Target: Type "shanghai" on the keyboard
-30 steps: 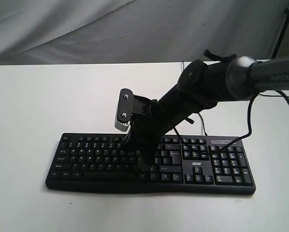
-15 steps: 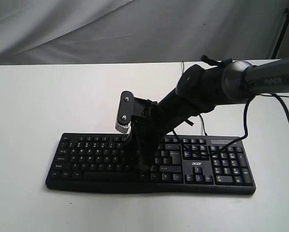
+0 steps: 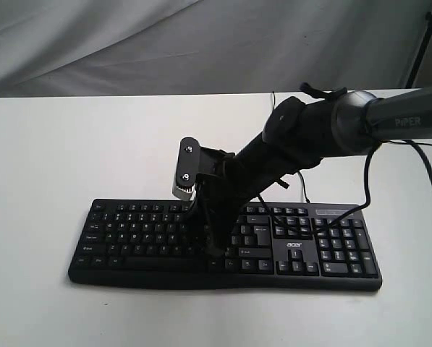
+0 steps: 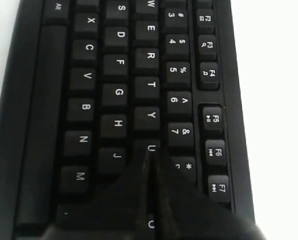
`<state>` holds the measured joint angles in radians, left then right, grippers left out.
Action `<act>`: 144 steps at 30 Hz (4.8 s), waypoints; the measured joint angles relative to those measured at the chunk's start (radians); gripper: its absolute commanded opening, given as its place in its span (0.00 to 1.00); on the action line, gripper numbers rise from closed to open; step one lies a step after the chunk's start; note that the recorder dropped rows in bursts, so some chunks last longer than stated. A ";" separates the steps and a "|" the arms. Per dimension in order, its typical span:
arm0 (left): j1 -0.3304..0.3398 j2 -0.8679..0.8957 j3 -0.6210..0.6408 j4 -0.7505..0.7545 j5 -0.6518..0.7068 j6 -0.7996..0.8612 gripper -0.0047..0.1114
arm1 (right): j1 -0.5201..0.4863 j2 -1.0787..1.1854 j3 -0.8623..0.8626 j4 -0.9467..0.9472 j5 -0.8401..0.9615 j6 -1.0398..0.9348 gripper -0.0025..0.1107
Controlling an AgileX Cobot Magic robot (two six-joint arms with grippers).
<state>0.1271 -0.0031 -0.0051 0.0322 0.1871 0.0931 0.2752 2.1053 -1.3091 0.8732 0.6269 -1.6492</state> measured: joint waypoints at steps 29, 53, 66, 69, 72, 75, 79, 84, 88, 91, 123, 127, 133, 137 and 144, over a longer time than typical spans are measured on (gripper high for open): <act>0.000 0.000 0.000 0.000 0.000 0.000 0.05 | 0.000 0.000 0.000 0.000 0.002 -0.012 0.02; 0.000 0.000 0.000 0.000 0.000 0.000 0.05 | 0.000 -0.012 0.000 -0.005 -0.006 -0.024 0.02; 0.000 0.000 0.000 0.000 0.000 0.000 0.05 | 0.000 -0.061 0.000 0.017 -0.002 -0.024 0.02; 0.000 0.000 0.000 0.000 0.000 0.000 0.05 | 0.000 -0.103 0.000 0.036 -0.003 -0.022 0.02; 0.000 0.000 0.000 0.000 0.000 0.000 0.05 | 0.000 -0.157 0.000 0.091 -0.005 0.011 0.02; 0.000 0.000 0.000 0.000 0.000 0.000 0.05 | 0.000 -0.217 0.000 0.136 -0.005 0.063 0.02; 0.000 0.000 0.000 0.000 0.000 0.000 0.05 | 0.000 -0.289 0.000 0.153 0.010 0.123 0.02; 0.000 0.000 0.000 0.000 0.000 0.000 0.05 | 0.000 -0.414 0.000 0.154 0.072 0.170 0.02; 0.000 0.000 0.000 0.000 0.000 0.000 0.05 | 0.000 -0.571 0.007 0.116 0.074 0.272 0.02; 0.000 0.000 0.000 0.000 0.000 0.000 0.05 | 0.000 -0.728 0.091 0.114 -0.034 0.309 0.02; 0.000 0.000 0.000 0.000 0.000 0.000 0.05 | 0.000 -1.329 0.488 0.419 -0.445 0.340 0.02; 0.000 0.000 0.000 0.000 0.000 0.000 0.05 | 0.000 -1.354 0.488 0.393 -0.523 0.338 0.02; 0.000 0.000 0.000 0.000 0.000 0.000 0.05 | 0.000 -1.471 0.488 0.048 -0.434 0.326 0.02; 0.000 0.000 0.000 0.000 0.000 0.000 0.05 | -0.002 -1.556 0.488 -0.159 -0.306 0.363 0.02; 0.000 0.000 0.000 0.000 0.000 0.000 0.05 | -0.129 -1.671 0.512 -0.523 -0.269 0.902 0.02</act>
<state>0.1271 -0.0031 -0.0051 0.0322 0.1871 0.0931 0.1462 0.4343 -0.7973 0.3504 0.3582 -0.7477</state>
